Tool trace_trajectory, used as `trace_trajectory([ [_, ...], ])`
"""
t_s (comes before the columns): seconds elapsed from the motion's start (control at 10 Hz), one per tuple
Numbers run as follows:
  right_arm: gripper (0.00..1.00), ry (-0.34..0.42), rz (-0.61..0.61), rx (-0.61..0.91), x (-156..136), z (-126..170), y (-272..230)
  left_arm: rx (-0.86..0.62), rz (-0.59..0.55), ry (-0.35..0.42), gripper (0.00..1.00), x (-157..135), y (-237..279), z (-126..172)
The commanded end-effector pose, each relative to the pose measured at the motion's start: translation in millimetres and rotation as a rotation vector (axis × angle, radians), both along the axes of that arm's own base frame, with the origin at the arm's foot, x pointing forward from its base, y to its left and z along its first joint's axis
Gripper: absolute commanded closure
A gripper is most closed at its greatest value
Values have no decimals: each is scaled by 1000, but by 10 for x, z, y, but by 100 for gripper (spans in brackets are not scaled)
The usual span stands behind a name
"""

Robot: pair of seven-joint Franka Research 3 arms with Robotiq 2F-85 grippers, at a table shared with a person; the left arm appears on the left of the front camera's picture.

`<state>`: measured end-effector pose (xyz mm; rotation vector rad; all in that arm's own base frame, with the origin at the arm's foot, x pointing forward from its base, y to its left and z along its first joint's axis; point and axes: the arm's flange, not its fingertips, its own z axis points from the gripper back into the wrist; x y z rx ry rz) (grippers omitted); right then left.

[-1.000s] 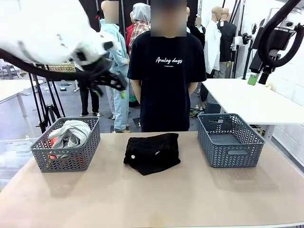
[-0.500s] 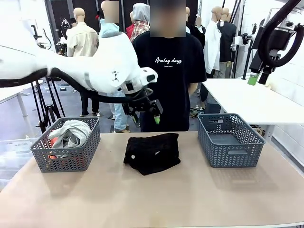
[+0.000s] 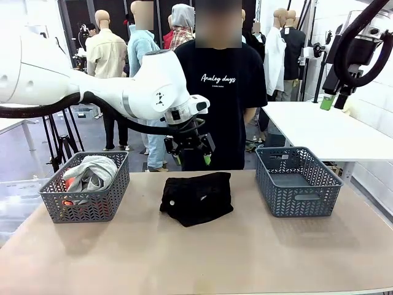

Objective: Sort the tops and bottoms.
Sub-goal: Lift clothes from the center of the table with your left hand.

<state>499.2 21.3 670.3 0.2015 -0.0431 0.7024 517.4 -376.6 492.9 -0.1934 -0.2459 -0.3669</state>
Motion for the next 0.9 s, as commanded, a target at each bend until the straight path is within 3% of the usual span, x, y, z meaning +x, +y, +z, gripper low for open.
trace_trajectory([
  [0.0, 0, 8, -2, -5, -26, 0, -2, -2, 2, -15, 0, -48, 47, -5],
  [0.1, 0, 8, -2, -5, -26, 0, -2, 0, 0, 0, 0, 0, 0, 0],
  [0.2, 0, 8, -2, -5, -26, 0, -2, 8, 54, -43, 0, 28, -69, -5],
  [0.3, 0, 8, -2, -5, -26, 0, -2, -15, 86, -2, 0, 183, -150, -78],
  [0.6, 0, 8, -2, -5, -26, 0, -2, 93, 199, 60, 0, 682, -424, -360],
  [0.8, 0, 8, -2, -5, -26, 0, -2, 177, 261, 148, 0, 871, -522, -600],
])
